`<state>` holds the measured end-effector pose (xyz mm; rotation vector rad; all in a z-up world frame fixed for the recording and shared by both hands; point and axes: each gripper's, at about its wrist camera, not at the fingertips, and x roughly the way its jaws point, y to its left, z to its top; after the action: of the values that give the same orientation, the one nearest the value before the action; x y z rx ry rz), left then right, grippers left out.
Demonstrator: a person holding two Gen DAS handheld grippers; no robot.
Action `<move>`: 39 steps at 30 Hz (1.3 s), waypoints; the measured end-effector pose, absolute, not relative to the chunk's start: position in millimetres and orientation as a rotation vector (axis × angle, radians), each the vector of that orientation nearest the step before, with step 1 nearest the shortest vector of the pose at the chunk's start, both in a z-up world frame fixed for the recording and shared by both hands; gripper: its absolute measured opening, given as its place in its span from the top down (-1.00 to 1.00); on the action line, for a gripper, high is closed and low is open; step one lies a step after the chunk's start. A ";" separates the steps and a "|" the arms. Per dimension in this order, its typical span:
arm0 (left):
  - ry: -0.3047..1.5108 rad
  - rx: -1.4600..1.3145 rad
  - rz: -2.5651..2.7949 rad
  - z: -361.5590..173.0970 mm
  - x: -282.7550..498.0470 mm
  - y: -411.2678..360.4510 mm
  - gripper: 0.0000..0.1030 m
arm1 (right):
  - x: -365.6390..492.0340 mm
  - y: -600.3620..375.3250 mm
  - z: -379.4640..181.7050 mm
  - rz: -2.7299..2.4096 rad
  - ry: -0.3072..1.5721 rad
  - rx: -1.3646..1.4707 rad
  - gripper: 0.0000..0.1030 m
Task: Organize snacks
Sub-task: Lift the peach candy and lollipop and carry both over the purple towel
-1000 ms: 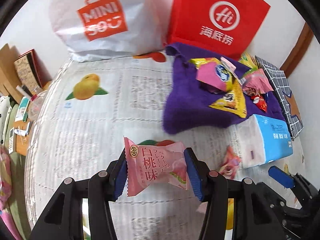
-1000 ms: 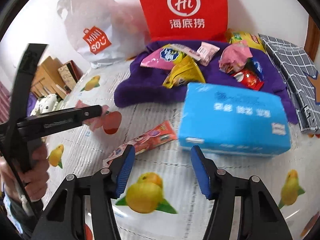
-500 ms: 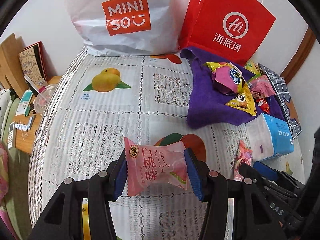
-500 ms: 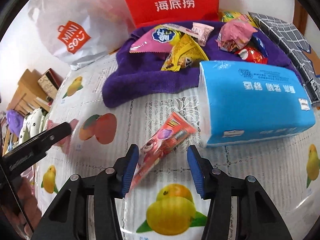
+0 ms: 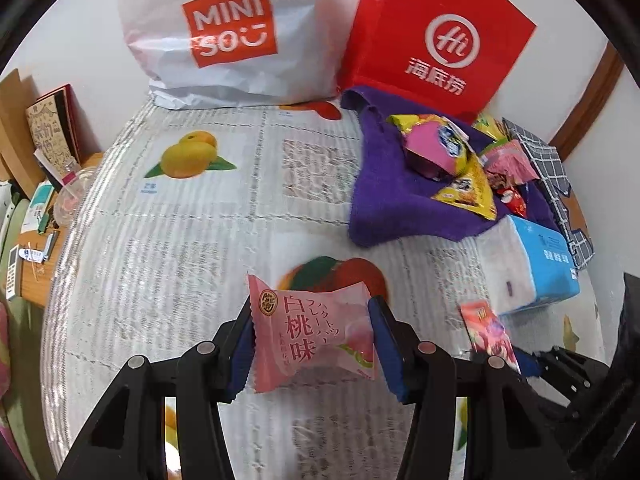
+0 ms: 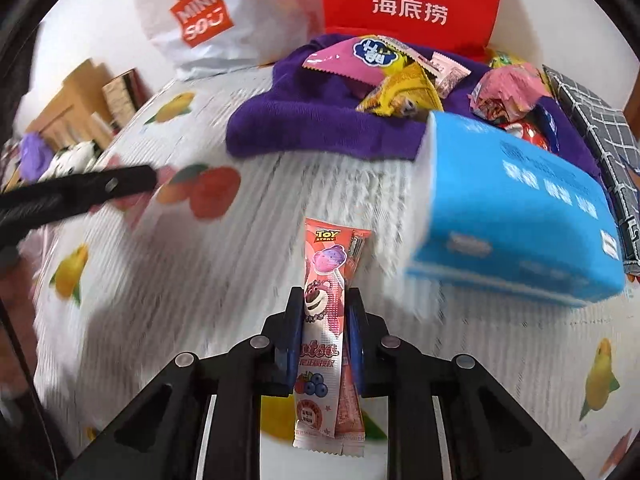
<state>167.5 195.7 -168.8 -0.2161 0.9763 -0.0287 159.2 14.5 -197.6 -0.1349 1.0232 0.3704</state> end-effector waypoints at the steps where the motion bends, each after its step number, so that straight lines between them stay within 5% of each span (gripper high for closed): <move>1: 0.979 -0.214 -0.036 -169.3 167.2 191.0 0.01 | 153.2 7.8 -196.1 0.388 1.022 -0.141 0.60; 17: 1.048 -0.177 -0.192 -191.2 157.7 97.5 0.01 | 121.9 -134.5 -205.6 0.201 0.952 -0.173 0.59; 33: 0.951 0.056 -0.049 -204.5 141.1 56.2 -0.20 | 122.7 -139.8 -214.0 0.246 0.822 -0.123 0.49; 39: 0.966 0.005 -0.060 -200.3 142.3 63.5 0.00 | 121.6 -140.8 -213.6 0.259 0.831 -0.105 0.54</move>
<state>142.3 63.5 -200.3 0.0051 0.9662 -0.0604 121.6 -140.8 -213.6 -0.1046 0.8315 0.2590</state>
